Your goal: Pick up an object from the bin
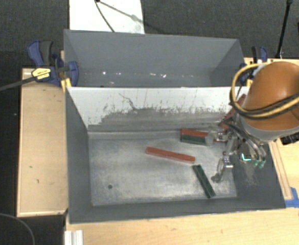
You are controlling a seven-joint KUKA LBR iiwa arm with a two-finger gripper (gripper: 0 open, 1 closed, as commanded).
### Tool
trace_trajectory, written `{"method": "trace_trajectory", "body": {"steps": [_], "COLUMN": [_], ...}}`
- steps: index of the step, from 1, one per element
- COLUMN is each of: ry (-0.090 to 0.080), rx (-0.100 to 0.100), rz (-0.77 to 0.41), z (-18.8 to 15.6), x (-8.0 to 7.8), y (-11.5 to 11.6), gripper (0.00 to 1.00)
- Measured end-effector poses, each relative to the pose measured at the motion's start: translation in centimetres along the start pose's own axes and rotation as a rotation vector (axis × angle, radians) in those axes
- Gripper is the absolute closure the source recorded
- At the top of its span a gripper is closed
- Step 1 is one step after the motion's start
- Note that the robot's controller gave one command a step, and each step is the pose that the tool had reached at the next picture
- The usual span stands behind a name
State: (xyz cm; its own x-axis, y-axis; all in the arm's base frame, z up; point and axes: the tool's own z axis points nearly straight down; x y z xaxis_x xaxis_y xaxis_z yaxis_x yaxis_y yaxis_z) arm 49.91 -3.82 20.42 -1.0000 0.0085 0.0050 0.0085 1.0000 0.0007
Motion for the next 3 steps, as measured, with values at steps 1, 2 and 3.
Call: {"method": "trace_trajectory", "body": {"steps": [1, 2, 3], "ry": [-0.006, -0.014, -0.011], "rx": [0.0, 0.0, 0.0], "rz": [-0.228, -0.153, 0.13], "z": [13.6, 13.2, 13.3], "x": [-1.9, -8.5, -9.0], "y": [5.8, 6.1, 3.6], "gripper": [0.0, 0.0, 0.0]}}
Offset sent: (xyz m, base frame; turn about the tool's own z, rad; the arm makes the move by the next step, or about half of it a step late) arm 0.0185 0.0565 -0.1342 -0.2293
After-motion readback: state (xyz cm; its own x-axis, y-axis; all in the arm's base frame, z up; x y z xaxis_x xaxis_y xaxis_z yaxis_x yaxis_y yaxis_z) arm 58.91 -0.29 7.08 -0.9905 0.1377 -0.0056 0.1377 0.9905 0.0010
